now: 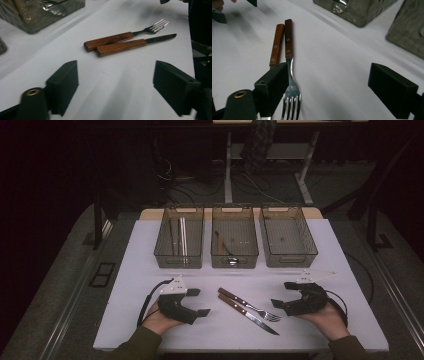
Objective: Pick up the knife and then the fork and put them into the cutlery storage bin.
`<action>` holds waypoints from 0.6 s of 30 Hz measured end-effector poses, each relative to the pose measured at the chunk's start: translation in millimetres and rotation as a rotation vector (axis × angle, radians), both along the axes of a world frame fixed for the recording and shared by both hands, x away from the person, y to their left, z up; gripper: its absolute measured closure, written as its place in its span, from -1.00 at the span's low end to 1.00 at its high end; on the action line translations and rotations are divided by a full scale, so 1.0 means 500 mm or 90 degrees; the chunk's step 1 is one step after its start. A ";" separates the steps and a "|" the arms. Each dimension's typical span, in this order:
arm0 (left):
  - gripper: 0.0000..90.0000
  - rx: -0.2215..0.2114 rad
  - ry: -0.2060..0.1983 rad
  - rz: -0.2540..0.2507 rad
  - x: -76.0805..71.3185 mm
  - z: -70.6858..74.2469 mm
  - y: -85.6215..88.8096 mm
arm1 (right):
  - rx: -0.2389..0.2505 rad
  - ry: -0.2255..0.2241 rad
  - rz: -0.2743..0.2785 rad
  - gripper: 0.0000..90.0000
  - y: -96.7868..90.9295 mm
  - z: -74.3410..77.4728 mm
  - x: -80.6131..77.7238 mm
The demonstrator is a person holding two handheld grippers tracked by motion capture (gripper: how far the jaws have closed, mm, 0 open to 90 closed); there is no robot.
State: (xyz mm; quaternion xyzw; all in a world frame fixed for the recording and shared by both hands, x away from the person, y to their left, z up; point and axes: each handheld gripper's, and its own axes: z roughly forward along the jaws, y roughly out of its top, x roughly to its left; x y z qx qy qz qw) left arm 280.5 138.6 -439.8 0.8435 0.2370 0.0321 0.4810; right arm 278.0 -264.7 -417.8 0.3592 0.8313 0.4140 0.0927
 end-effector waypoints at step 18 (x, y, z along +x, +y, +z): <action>-1.00 0.011 0.013 0.012 -0.010 -0.005 0.033 | -0.048 0.022 0.106 -0.04 0.136 0.023 0.040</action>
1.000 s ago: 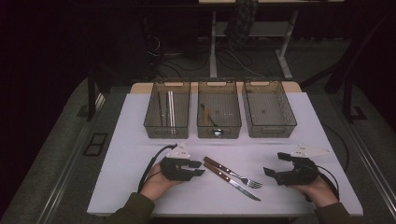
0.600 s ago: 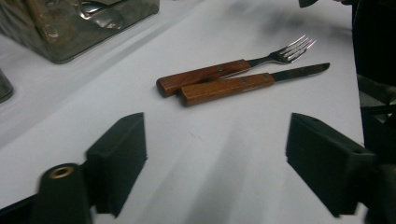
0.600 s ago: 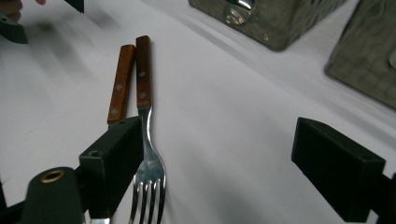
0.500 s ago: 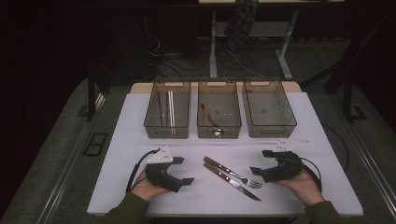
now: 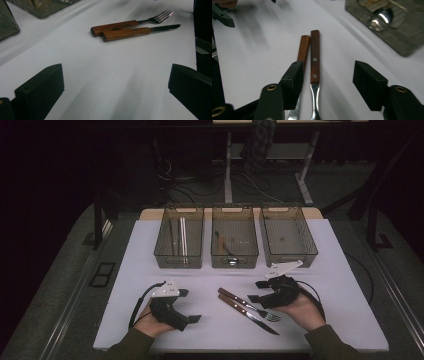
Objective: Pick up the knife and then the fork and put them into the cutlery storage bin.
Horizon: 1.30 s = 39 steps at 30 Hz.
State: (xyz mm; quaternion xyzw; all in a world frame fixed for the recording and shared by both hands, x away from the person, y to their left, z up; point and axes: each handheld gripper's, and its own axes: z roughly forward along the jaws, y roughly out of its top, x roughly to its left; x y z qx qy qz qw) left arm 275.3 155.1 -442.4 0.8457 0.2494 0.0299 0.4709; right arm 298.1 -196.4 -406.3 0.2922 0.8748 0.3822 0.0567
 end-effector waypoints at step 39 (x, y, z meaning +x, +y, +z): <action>-0.95 -0.001 0.004 -0.021 0.000 -0.001 -0.005 | -0.302 0.166 0.075 0.66 0.150 -0.026 0.061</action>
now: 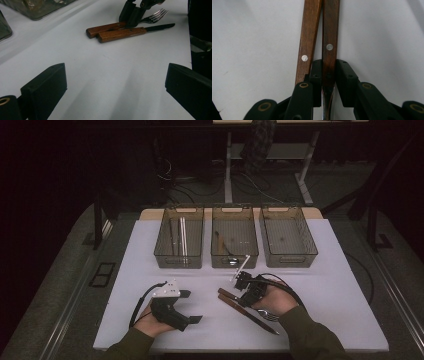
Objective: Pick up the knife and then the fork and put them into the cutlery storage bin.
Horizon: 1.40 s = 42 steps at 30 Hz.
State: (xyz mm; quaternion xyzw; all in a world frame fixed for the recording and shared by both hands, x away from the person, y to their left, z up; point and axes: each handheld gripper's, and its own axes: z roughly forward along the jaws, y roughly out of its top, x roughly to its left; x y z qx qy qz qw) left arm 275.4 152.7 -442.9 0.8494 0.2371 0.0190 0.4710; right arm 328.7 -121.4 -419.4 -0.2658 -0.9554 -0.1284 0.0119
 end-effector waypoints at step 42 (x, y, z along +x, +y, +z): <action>-0.94 -0.006 -0.002 -0.005 -0.001 0.001 0.001 | 0.246 -0.079 -0.136 0.71 -0.182 0.054 0.012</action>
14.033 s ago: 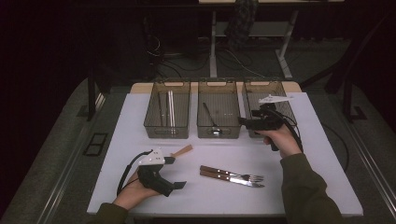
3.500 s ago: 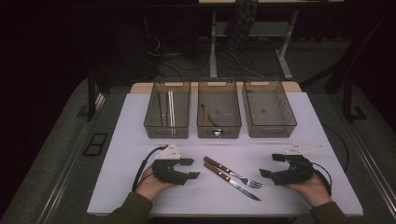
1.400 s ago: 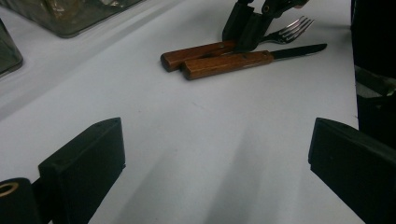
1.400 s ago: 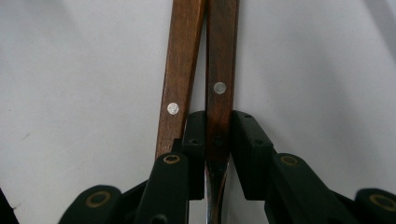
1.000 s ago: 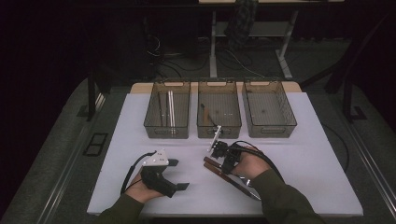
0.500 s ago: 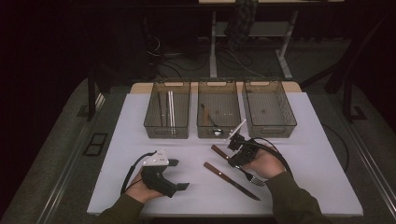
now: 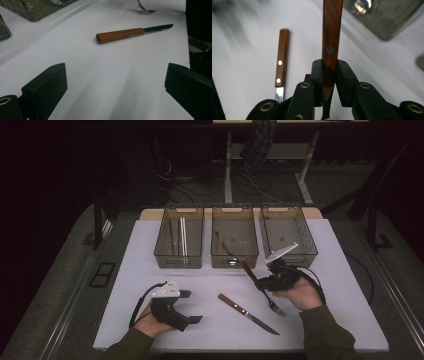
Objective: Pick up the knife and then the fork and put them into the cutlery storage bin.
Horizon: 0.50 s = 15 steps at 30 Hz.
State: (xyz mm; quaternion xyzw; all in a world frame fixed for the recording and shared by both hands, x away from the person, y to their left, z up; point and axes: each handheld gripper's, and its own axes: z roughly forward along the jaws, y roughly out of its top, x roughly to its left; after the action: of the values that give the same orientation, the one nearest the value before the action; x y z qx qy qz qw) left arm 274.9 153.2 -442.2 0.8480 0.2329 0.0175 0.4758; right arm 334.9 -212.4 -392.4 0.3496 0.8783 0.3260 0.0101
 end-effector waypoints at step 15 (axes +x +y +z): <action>-0.95 -0.012 0.000 -0.003 0.001 0.001 0.001 | 0.157 -0.105 -0.080 0.70 -0.106 0.037 -0.001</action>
State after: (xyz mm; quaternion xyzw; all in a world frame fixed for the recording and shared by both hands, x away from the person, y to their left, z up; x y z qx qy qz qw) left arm 275.5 153.8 -441.6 0.8438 0.2310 0.0143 0.4841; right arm 334.5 -265.6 -374.0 0.3748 0.8040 0.4577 0.0598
